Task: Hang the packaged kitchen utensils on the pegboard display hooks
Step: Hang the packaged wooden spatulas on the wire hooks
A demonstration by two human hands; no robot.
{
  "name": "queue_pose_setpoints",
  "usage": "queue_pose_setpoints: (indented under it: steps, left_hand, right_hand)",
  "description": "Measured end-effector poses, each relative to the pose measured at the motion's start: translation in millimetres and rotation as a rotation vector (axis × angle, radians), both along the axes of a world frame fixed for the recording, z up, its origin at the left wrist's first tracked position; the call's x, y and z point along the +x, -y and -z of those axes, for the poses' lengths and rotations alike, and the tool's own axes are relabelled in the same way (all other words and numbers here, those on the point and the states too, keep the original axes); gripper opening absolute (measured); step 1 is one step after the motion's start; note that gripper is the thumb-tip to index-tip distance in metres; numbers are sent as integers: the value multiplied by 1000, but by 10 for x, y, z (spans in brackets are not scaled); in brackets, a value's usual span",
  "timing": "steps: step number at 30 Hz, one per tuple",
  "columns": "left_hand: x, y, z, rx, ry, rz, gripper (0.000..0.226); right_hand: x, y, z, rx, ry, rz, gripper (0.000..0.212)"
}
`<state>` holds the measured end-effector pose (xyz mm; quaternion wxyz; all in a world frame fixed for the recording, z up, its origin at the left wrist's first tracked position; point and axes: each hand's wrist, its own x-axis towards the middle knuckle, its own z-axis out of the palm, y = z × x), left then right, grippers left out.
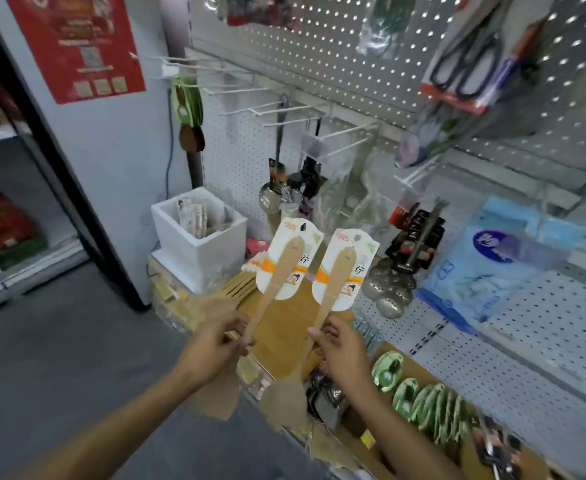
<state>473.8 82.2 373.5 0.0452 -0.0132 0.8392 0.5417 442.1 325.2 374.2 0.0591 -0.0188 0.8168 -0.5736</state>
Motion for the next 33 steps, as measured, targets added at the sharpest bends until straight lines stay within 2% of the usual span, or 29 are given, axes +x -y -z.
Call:
queue_pose_setpoints:
  steps: [8,14,16,18,20,24,33]
  left_hand:
    - [177,-740,-146,-50,-49,366,17]
    - [500,-1693,-175,34,-31,587,23]
    - [640,-2015,-160,20,-28,691,23]
    - [775,-2325,-144,-17,-48,791,31]
    - [909,-2648,-129,-52,-88,858,29]
    - [1301,-3350,-154,-67,-142,935,16]
    - [2305,-4835,-184,-43,-166,1009,23]
  right_hand:
    - [923,-817,-320,89,-101,290,4]
    - [1874,-1593,-364,136,-101,507,4]
    - [2180,-1852,-382,170,-99,577,3]
    - [2466,-2121,-393,165,-88,643,2]
    - [2717,-2393,-389,148,-89,684,9]
    - [3211,-2933,-380,132,-123,755,12]
    - [4380,-4134,-503,254,-131,827,10]
